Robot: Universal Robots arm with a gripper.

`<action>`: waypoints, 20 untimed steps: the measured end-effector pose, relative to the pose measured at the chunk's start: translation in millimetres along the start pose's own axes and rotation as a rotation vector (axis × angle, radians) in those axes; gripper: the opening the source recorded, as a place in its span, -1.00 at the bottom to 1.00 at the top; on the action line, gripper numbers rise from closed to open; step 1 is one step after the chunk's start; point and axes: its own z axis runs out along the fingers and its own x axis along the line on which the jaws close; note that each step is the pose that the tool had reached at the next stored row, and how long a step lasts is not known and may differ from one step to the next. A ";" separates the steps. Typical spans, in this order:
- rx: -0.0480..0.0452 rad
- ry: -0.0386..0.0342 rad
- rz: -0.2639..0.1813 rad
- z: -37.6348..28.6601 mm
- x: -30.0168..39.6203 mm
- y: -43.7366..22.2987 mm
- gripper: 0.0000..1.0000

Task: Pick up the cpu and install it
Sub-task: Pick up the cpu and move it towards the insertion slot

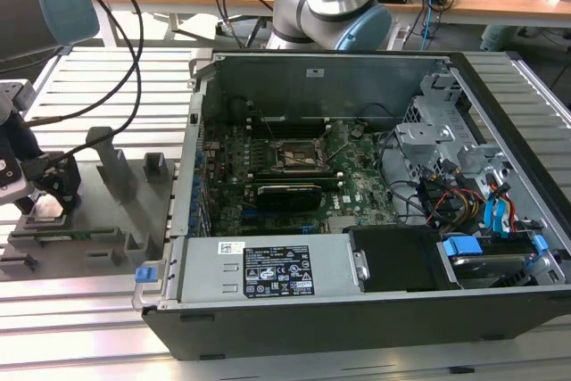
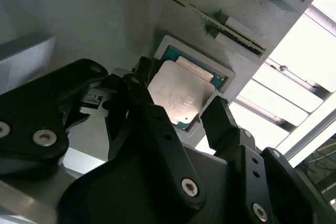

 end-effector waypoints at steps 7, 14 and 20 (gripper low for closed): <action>0.0000 -0.0001 0.000 0.1 0.0 0.0 0.08; -0.0002 -0.0003 0.000 0.3 0.0 0.0 0.10; 0.0001 -0.0001 0.000 0.9 0.0 0.0 0.23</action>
